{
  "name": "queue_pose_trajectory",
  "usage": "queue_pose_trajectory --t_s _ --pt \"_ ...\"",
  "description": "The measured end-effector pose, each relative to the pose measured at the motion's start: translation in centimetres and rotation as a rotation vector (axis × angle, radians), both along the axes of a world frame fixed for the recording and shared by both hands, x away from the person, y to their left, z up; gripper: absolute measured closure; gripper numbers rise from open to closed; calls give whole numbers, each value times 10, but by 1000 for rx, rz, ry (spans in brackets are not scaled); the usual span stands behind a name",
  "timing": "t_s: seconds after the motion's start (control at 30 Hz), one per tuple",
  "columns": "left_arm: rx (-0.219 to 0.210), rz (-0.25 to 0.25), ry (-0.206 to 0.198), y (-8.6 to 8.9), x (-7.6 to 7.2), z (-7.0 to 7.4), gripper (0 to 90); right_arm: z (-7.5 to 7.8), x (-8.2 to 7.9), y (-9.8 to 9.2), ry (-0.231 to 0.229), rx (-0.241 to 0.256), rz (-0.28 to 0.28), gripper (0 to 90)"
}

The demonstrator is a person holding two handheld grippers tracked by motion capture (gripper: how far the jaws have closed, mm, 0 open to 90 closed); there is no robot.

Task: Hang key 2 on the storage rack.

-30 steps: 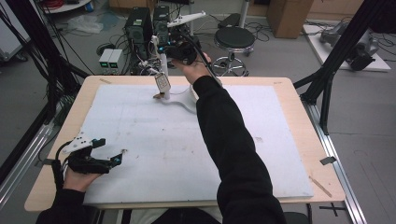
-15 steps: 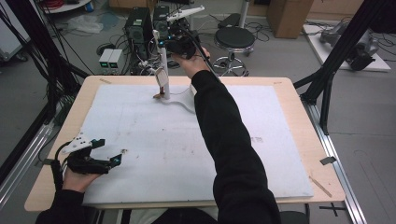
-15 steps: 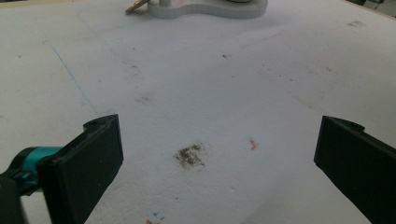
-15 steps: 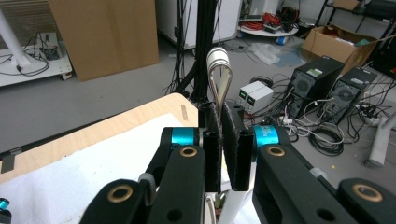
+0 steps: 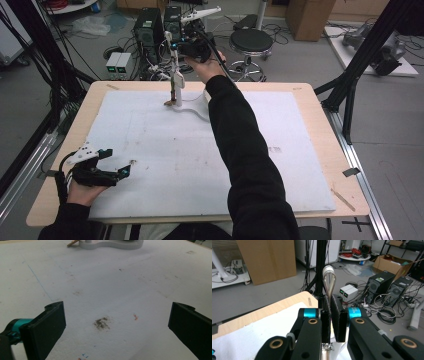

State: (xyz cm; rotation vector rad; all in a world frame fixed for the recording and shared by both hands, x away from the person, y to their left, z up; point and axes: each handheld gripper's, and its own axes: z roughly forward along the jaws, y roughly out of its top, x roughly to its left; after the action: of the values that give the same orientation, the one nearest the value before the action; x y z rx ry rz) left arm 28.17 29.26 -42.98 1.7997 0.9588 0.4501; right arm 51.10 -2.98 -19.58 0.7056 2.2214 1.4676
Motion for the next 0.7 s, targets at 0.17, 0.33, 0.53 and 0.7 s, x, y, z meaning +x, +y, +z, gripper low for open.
queue_pose_trajectory --t_s 0.17,0.33,0.53,0.7 --pt "-1 0 -2 0 -1 0 17 -1 -1 4 -8 -5 1 868" --pt "1 -2 0 0 0 0 17 -5 4 6 -5 -12 -27 867" --pt "1 -1 -1 0 0 0 17 -11 8 12 -1 -16 -32 866" --pt "1 -3 -2 0 0 0 17 -16 8 20 -3 -25 -45 833"
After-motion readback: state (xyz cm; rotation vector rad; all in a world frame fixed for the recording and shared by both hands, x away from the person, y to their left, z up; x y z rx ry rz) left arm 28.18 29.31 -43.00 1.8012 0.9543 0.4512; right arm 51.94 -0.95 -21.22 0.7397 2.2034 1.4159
